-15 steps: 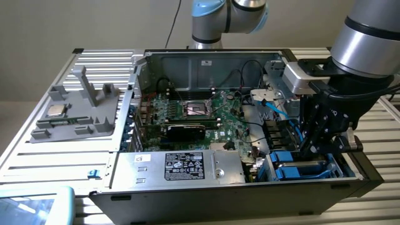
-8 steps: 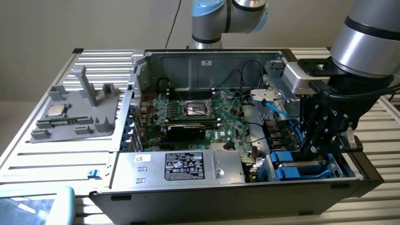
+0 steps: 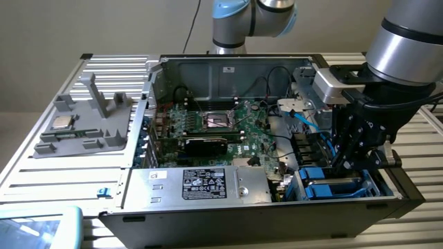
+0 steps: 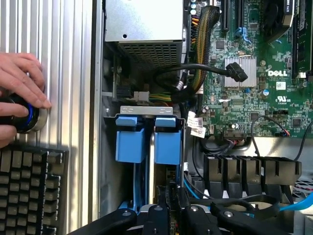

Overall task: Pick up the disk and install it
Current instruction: 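Insert the first disk wire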

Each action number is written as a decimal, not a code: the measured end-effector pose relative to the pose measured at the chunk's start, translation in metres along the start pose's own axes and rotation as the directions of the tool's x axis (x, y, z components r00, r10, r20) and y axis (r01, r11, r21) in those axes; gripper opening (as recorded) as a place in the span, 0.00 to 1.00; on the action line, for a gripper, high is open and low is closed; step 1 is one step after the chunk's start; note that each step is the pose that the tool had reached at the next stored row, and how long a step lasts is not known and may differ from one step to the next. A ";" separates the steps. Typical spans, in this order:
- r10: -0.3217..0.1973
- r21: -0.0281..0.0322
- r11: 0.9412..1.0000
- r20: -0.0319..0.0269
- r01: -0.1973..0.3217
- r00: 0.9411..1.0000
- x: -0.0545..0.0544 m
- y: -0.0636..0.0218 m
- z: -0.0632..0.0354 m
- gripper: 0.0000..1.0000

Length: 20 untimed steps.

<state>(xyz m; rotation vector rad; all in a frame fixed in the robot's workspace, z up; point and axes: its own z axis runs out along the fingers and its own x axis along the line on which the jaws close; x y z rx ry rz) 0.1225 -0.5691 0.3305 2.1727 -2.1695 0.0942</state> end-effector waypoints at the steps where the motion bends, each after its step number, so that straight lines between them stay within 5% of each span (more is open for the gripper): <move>1: 0.000 0.000 1.000 0.000 0.000 1.000 0.000 0.0000 0.0000 0.17; 20: 0.000 0.000 1.000 0.000 0.000 1.000 -0.001 0.0001 0.0000 0.17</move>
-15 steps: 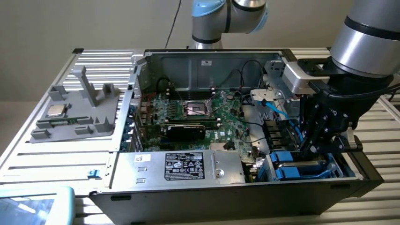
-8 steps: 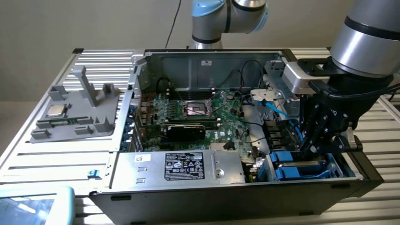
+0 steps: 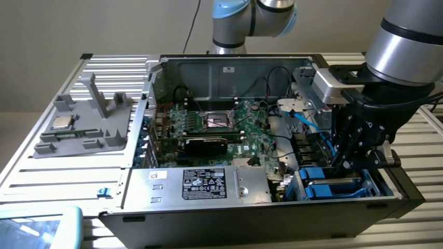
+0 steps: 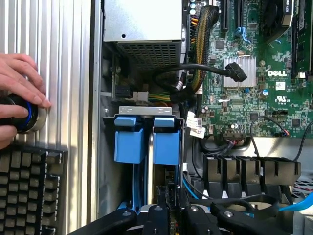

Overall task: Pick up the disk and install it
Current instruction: 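Insert the first disk wire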

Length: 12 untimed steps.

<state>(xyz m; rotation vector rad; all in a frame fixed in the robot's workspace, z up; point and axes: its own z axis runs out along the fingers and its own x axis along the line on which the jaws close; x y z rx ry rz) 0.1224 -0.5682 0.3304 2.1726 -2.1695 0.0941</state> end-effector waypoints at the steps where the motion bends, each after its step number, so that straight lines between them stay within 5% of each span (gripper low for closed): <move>1: 0.000 0.000 1.000 0.000 0.000 1.000 0.000 0.0000 0.0000 0.17; 4: 0.001 -0.001 1.000 -0.003 -0.001 1.000 0.000 -0.0005 -0.0002 0.17; 12: 0.000 -0.017 1.000 -0.015 -0.001 1.000 0.000 -0.0025 0.0000 0.17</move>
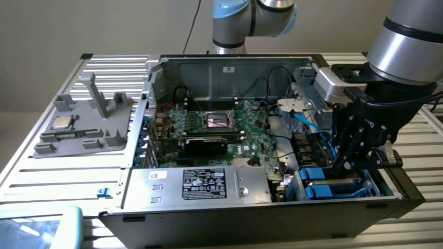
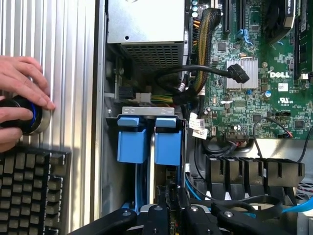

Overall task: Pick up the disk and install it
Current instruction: 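Insert the first disk wire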

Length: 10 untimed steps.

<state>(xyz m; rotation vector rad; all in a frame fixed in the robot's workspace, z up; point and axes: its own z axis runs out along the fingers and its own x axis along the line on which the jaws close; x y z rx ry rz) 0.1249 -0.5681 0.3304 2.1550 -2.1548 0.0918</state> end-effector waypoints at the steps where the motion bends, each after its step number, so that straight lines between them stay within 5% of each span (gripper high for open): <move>1: 0.000 -0.001 1.000 -0.002 0.000 1.000 0.000 -0.0003 0.0000 0.17; 5: 0.000 -0.005 1.000 -0.009 0.000 1.000 0.000 -0.0016 -0.0005 0.17; 10: 0.000 -0.007 1.000 -0.008 0.000 1.000 -0.001 -0.0021 -0.0002 0.17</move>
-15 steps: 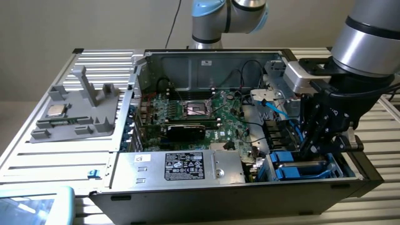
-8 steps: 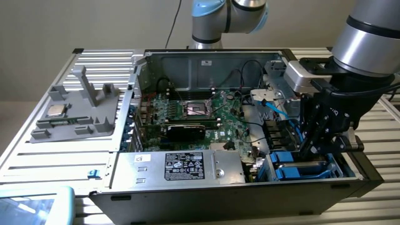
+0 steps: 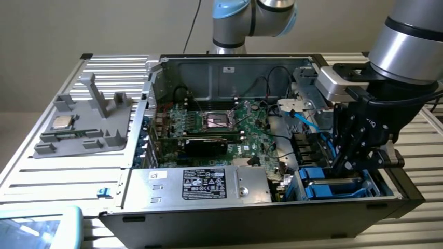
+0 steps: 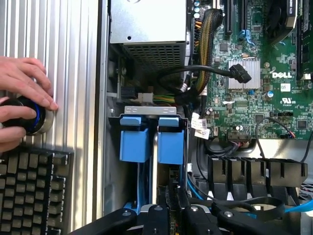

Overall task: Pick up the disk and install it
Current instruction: 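Insert the first disk wire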

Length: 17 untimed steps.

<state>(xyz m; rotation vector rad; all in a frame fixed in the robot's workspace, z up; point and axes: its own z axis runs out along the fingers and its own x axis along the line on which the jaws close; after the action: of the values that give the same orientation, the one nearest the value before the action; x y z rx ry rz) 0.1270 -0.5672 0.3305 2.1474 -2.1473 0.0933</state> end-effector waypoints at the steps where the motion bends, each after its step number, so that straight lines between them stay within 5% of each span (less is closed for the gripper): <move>1: 0.000 0.000 1.000 0.000 0.000 1.000 -0.001 0.0001 -0.0002 0.17; 17: 0.000 -0.001 1.000 0.000 0.000 1.000 -0.004 0.0004 -0.0024 0.17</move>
<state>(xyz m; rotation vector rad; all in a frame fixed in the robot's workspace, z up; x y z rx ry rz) 0.1267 -0.5632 0.3324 2.1469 -2.1464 0.0922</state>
